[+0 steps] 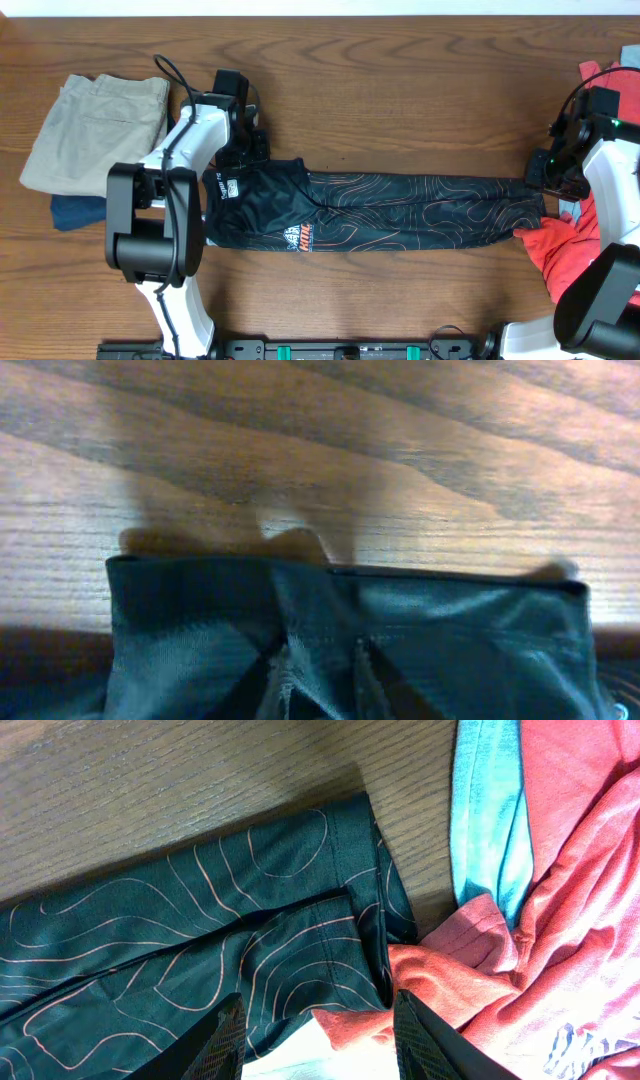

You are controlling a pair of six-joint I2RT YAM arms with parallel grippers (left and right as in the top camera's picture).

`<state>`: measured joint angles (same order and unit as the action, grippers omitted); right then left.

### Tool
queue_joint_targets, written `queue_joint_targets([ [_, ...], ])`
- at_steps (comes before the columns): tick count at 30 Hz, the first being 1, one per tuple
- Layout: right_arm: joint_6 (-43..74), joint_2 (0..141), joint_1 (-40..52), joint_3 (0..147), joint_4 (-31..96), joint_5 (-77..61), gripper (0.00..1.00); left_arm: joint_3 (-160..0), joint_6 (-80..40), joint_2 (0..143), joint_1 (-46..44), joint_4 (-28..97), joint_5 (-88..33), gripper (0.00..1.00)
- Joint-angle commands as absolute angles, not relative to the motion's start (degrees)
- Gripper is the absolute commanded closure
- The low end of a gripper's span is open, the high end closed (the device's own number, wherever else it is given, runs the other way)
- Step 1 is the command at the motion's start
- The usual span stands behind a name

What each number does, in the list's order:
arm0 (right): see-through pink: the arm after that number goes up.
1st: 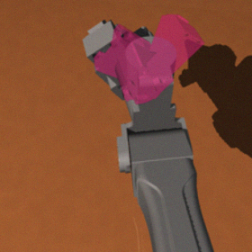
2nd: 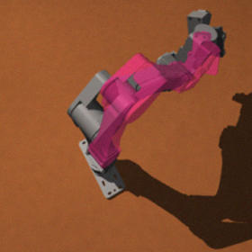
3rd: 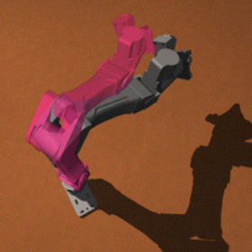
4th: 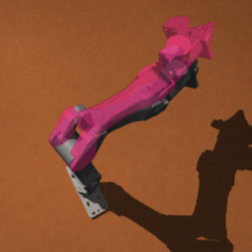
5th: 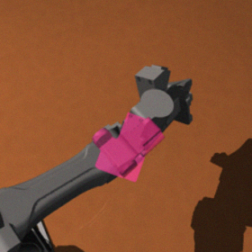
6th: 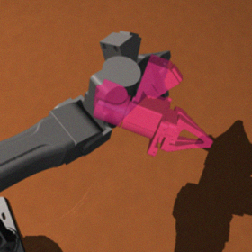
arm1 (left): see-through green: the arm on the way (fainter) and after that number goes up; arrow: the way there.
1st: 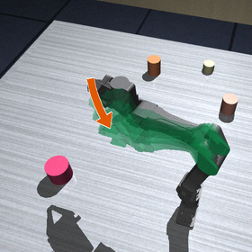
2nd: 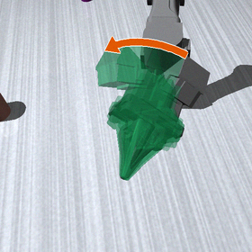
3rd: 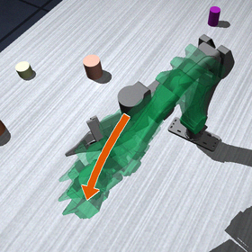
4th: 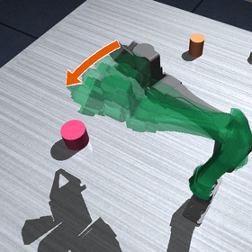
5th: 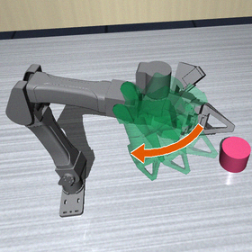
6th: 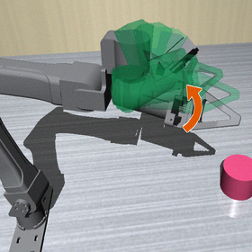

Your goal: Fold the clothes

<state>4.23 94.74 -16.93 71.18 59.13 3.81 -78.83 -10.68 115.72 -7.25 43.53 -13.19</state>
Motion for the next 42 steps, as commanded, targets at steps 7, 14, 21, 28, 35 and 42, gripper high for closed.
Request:
queue_joint_targets([
  [7,3.6,94.8,-17.2,70.8,59.1,3.6,0.54,-80.2,-10.8,115.7,-7.7,47.5,-13.1,0.94],
  [14,3.6,94.8,-17.2,70.8,59.0,3.6,0.55,-81.6,-10.8,107.1,-7.8,55.2,-14.6,0.94],
  [21,3.6,94.8,-17.2,70.8,58.9,3.6,0.55,-81.5,-11.5,101.3,-7.9,63.8,-14.5,0.94],
  [28,3.6,94.8,-17.2,70.8,59.2,4.3,0.54,-75.8,-11.5,101.3,-7.8,69.0,-12.5,0.94],
  [35,3.6,94.8,-17.3,70.8,61.1,9.0,0.48,-66.9,-21.4,101.3,-7.8,68.4,3.4,0.94],
  [42,0.8,94.8,-17.3,70.8,60.9,5.1,0.38,-65.9,-23.0,101.3,-7.7,60.0,3.7,0.94],
])
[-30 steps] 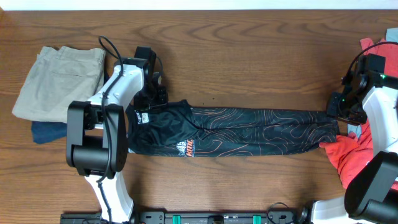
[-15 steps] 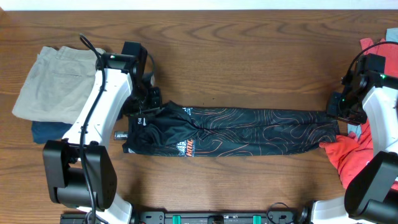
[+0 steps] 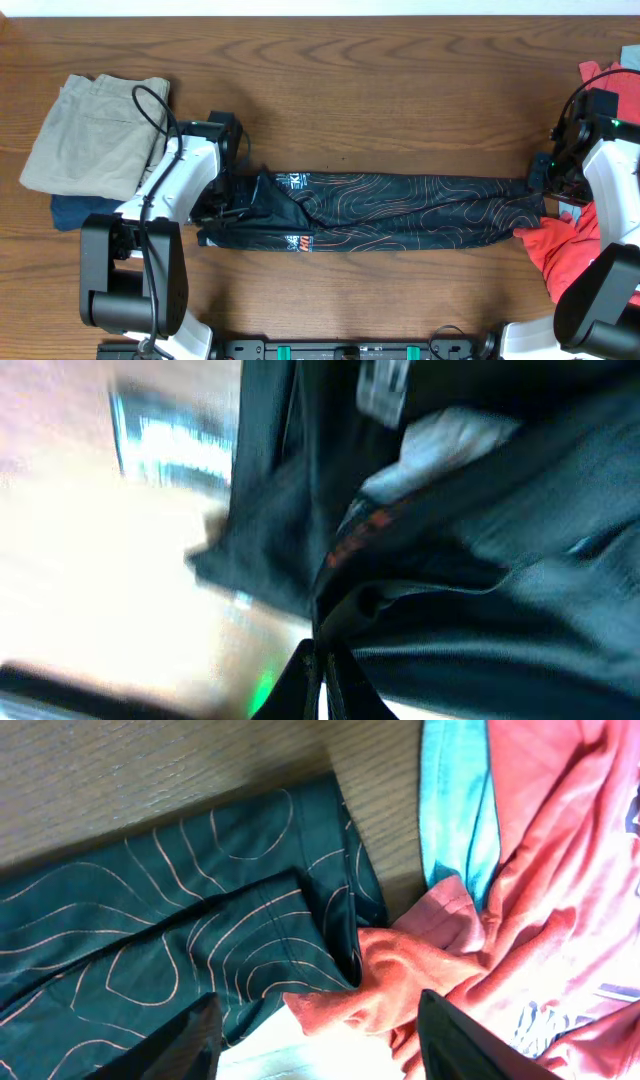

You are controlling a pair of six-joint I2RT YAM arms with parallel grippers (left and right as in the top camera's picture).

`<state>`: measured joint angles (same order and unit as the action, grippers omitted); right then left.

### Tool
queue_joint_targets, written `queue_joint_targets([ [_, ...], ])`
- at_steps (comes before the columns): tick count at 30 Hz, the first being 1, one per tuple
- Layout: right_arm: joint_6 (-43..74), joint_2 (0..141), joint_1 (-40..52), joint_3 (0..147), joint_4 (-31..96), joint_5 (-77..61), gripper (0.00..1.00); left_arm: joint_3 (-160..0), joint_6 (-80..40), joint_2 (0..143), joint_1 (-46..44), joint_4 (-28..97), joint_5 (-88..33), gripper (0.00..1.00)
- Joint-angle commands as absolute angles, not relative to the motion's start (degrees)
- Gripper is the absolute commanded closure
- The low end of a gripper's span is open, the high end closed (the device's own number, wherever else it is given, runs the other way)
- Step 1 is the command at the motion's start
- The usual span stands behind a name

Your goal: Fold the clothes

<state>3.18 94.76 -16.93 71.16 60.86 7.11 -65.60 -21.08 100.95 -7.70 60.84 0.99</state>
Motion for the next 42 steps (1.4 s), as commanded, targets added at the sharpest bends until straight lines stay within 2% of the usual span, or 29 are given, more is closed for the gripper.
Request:
queue_joint_targets([
  [1,-0.9,94.8,-17.3,70.8,60.7,3.7,0.38,-65.9,-23.0,101.3,-7.7,59.5,3.7,0.94],
  [2,-2.1,94.8,-17.3,70.7,60.5,2.9,0.37,-65.9,-23.1,101.3,-7.7,59.3,3.7,0.93],
  [3,-2.9,94.8,-17.3,70.6,60.3,2.6,0.37,-65.9,-23.1,101.3,-7.7,59.3,3.7,0.88],
  [4,-3.7,94.8,-17.3,70.4,59.9,2.5,0.37,-65.9,-23.0,101.3,-7.7,59.3,3.7,0.67],
  [5,-4.3,94.8,-17.3,70.1,59.4,2.5,0.35,-65.9,-23.0,101.3,-7.7,59.4,3.7,0.56],
  [7,-5.5,94.8,-17.6,69.5,58.1,2.5,0.32,-65.9,-23.0,101.3,-7.7,59.4,3.7,0.49],
  [17,-14.3,94.8,-20.9,63.7,48.3,-2.0,0.3,-69.5,-22.8,99.9,-7.7,59.5,-0.8,0.48],
  [27,-16.7,97.3,-24.8,56.9,41.8,-4.6,0.32,-69.5,-22.8,99.2,-7.7,59.9,-4.1,0.49],
  [31,-16.8,98.8,-25.5,54.8,39.0,-4.6,0.29,-69.5,-22.8,99.2,-7.7,59.9,-4.1,0.48],
  [42,-16.8,104.1,-25.7,54.2,36.0,-3.5,0.28,-69.5,-22.8,99.2,-7.7,59.9,-4.1,0.48],
])
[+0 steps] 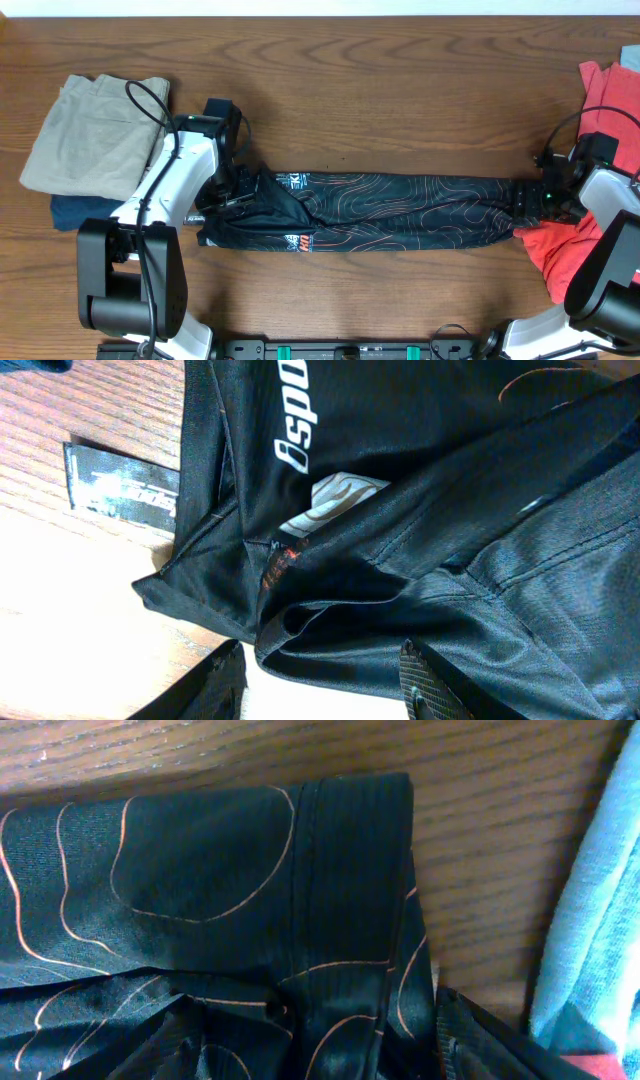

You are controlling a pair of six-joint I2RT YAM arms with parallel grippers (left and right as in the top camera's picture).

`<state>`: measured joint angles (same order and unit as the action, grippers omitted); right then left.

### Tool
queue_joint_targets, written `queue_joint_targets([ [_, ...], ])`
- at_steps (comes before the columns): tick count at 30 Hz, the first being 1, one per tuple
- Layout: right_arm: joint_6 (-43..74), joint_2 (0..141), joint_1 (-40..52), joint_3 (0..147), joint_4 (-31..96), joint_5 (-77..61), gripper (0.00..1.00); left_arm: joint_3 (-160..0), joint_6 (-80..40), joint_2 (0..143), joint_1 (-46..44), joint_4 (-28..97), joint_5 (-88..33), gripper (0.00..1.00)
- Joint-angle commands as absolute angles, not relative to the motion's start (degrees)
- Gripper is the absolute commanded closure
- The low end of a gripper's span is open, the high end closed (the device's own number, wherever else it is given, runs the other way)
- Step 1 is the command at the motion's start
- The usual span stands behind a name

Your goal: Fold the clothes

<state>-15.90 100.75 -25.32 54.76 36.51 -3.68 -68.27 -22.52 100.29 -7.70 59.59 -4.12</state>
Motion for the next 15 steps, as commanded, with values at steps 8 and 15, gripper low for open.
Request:
queue_joint_targets([
  [8,-14.9,104.9,-25.5,55.0,34.5,-8.4,0.96,-69.5,-22.8,99.2,-7.7,59.9,-4.1,0.48],
  [15,-10.3,103.8,-25.5,63.9,41.1,-8.4,0.99,-69.5,-22.8,99.2,-7.7,59.4,-4.1,0.49],
])
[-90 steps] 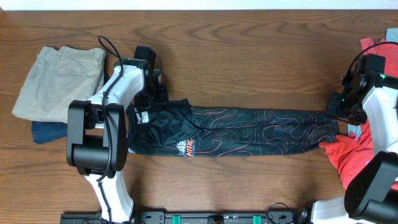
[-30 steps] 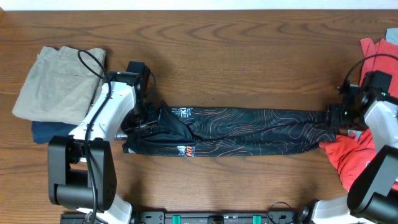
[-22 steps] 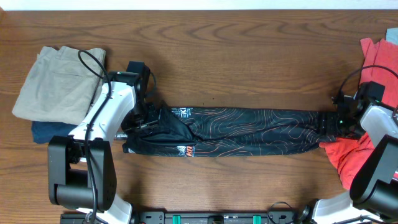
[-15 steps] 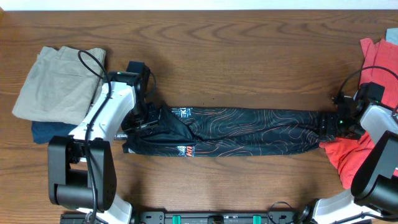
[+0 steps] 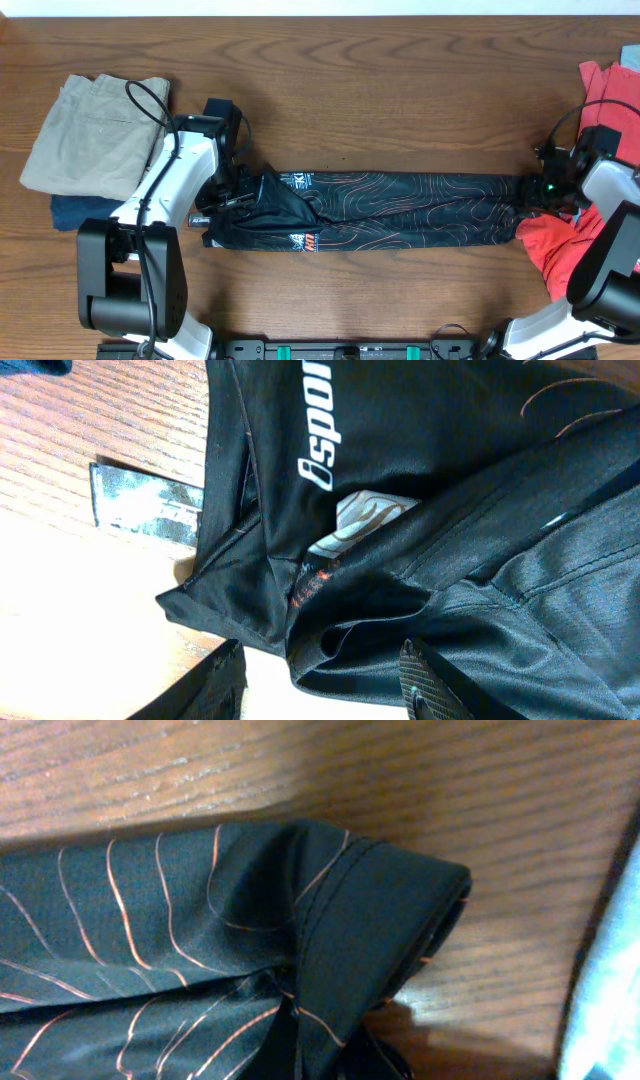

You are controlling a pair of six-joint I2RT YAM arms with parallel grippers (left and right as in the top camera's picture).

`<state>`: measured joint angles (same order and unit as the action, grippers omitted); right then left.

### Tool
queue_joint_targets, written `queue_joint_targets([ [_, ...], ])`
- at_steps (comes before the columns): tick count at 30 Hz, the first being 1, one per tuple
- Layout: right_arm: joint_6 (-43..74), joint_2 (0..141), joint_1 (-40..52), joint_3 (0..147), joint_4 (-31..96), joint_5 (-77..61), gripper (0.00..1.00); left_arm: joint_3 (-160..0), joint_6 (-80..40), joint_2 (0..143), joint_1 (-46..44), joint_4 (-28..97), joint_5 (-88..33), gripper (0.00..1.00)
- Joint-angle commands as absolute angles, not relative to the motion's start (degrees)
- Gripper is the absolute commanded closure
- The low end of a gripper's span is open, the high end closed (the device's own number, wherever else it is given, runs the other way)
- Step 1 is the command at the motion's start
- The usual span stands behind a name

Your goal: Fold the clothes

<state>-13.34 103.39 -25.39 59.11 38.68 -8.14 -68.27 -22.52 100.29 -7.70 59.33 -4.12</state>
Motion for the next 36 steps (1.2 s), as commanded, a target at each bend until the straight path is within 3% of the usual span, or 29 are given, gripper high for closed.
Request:
queue_joint_targets([
  [1,-10.2,103.7,-25.5,65.7,42.9,-8.4,0.99,-69.5,-22.8,99.2,-7.7,59.4,-4.1,0.48],
  [11,-6.7,101.8,-16.7,75.7,60.8,-8.4,0.99,-69.5,-22.8,99.2,-7.7,59.5,-4.1,0.48],
  [16,-1.1,101.8,-8.7,75.7,65.1,-8.4,0.99,-69.5,-22.8,99.2,-7.7,59.7,-4.1,0.43],
  [24,10.8,101.9,5.5,75.6,66.3,-8.4,0.99,-69.5,-22.8,99.2,-7.7,60.0,-4.1,0.43],
  [36,17.8,101.9,20.7,75.6,62.9,-8.4,0.98,-69.5,-22.8,99.2,-7.7,60.4,-4.1,0.43],
])
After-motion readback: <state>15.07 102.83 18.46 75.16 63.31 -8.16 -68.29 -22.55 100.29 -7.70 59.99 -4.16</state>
